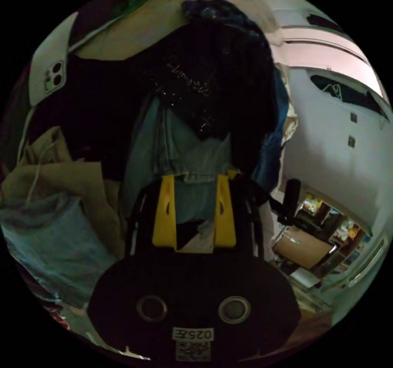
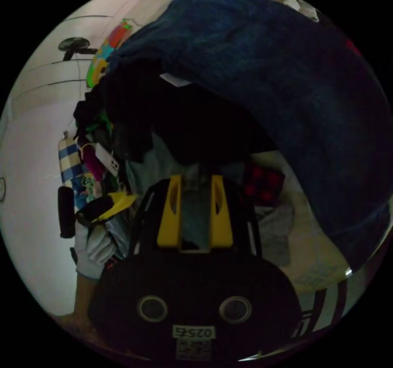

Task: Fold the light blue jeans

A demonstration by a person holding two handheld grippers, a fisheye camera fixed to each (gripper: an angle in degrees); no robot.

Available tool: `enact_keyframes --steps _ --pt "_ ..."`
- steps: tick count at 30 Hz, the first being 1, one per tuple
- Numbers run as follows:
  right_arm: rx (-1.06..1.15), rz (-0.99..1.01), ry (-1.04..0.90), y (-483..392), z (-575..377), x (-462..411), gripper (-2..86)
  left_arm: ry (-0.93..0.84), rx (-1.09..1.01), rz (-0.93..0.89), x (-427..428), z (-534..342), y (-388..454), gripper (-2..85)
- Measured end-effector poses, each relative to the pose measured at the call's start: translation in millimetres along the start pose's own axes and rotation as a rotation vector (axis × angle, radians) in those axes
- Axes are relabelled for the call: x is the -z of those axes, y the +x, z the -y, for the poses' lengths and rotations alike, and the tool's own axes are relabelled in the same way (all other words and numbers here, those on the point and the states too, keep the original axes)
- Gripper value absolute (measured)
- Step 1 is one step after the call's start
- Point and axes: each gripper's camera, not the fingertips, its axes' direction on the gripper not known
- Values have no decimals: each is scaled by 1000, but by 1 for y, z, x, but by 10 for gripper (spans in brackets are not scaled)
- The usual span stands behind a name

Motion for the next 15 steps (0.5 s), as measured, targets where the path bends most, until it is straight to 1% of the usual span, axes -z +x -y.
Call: enact_keyframes --steps 1,2,3,6,7,9,10,11,15 --pt "-4 -9 -1 1 -1 -2 97 -23 25 13 -5 6 -5 82" --pt "-3 -29 -2 2 -4 -6 94 -28 68 101 -7 12 -12 50" --pt "16 -46 -3 4 -8 -9 91 -35 55 175 -5 13 -14 27" --pt "64 -40 5 15 -23 -12 77 -54 -42 265 1 5 -19 -5" --pt "70 -36 17 17 -28 -11 75 -61 -56 285 2 2 -20 -7" --pt "98 32 65 22 -54 -3 67 -62 -93 301 8 -20 -35 -12" --pt "107 50 60 22 -60 -1 67 -50 -98 291 12 -27 -40 -13" --pt "135 104 29 24 -74 -3 65 -39 -109 239 21 -40 -52 -13" --pt "216 303 -71 41 -139 -22 62 18 -100 -18 62 -101 -109 -13"
